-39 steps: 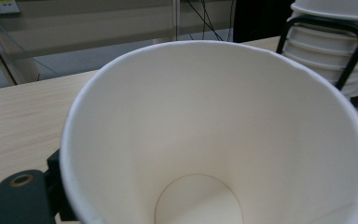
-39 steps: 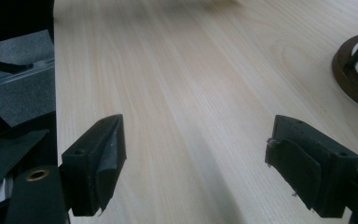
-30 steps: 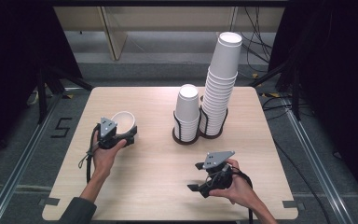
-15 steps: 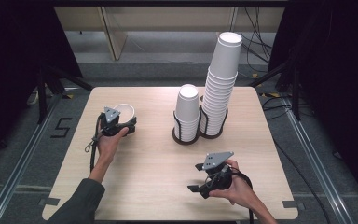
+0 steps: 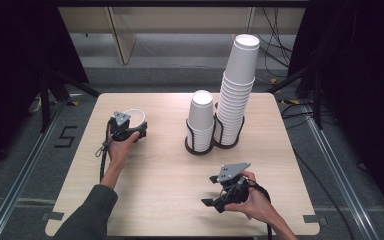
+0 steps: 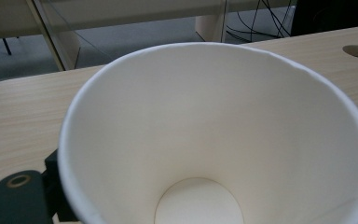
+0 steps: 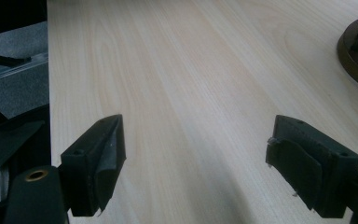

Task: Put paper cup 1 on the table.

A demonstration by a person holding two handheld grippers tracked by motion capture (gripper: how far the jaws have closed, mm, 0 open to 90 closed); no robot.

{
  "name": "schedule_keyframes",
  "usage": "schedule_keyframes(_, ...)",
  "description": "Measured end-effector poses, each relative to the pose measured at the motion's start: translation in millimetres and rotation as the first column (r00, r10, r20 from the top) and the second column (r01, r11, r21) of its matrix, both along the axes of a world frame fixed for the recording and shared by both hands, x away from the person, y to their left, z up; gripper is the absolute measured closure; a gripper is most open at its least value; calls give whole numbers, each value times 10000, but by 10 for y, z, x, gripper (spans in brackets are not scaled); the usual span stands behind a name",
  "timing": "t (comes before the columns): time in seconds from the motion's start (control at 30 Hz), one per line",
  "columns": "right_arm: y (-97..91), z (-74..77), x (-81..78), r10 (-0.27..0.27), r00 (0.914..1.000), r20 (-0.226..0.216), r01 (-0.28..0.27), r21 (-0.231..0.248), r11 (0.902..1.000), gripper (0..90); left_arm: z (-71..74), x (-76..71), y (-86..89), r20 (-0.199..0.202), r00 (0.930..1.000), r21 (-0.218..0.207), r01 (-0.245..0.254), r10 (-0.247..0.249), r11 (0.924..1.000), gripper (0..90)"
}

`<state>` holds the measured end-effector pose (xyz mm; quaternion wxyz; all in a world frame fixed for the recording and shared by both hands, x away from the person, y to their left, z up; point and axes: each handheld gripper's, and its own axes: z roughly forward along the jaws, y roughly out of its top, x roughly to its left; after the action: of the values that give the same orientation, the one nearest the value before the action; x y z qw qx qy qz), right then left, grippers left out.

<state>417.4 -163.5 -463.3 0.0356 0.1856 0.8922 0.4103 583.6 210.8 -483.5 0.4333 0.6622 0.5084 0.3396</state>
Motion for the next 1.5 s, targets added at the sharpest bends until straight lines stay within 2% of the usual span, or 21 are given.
schedule_keyframes(0.13, 1, -1, 0, 46, 10000, 7, -46, 40, 10000, 194, -7, 18, -31, 58, 10000, 204, 9, -10, 9998, 117)
schedule_keyframes(0.2, -3, 5, -2, 25, 10000, 0, -25, -15, 10000, 193, -14, 26, -31, 60, 10000, 96, 25, -26, 10000, 111)
schedule_keyframes(0.33, -11, 10, -2, -3, 9999, -119, 2, -15, 10000, 193, -40, 29, -19, -229, 9996, 320, 177, -170, 9993, 110)
schedule_keyframes(0.37, -16, 14, -1, -40, 10000, -20, 39, -46, 10000, 193, -51, 28, -16, -261, 9995, 302, 209, -201, 9993, 112)
schedule_keyframes(0.43, -13, 6, 6, 78, 9999, -70, -77, 69, 9999, 194, -66, 27, -5, -260, 9994, 176, 248, -243, 9995, 123)
schedule_keyframes(0.5, -16, 9, -3, -47, 9998, -215, 48, 37, 10000, 193, -72, 23, 0, -304, 9992, 137, 261, -257, 9996, 127)
schedule_keyframes(0.6, -24, 11, 3, -26, 9999, -128, 27, 48, 10000, 193, -72, 5, 4, -351, 9988, 121, 345, -341, 9993, 128)
schedule_keyframes(0.77, -17, 5, 3, 62, 9999, -79, -62, -16, 10000, 193, -127, -8, 26, -774, 9955, 303, 568, -543, 9979, 143)
schedule_keyframes(0.83, -18, 11, 1, 51, 10000, -69, -51, -31, 10000, 193, -137, -20, 27, -758, 9952, 525, 660, -620, 9964, 144)
schedule_keyframes(0.97, -22, 9, 6, 19, 10000, -55, -19, 17, 10000, 193, -108, -62, 43, -712, 9953, 400, 683, -653, 9969, 141)
schedule_keyframes(1.1, -25, 13, 3, 21, 10000, -32, -21, -11, 10000, 193, -111, -91, 80, -828, 9937, 492, 793, -750, 9956, 144)
schedule_keyframes(1.2, -30, 25, 1, 5, 10000, 25, -5, 11, 10000, 193, -124, -111, 106, -888, 9933, 740, 807, -740, 9940, 143)
schedule_keyframes(1.5, -54, 29, 2, -85, 10000, 41, 85, 15, 10000, 193, -111, -197, 179, -1004, 9921, 740, 827, -751, 9938, 144)
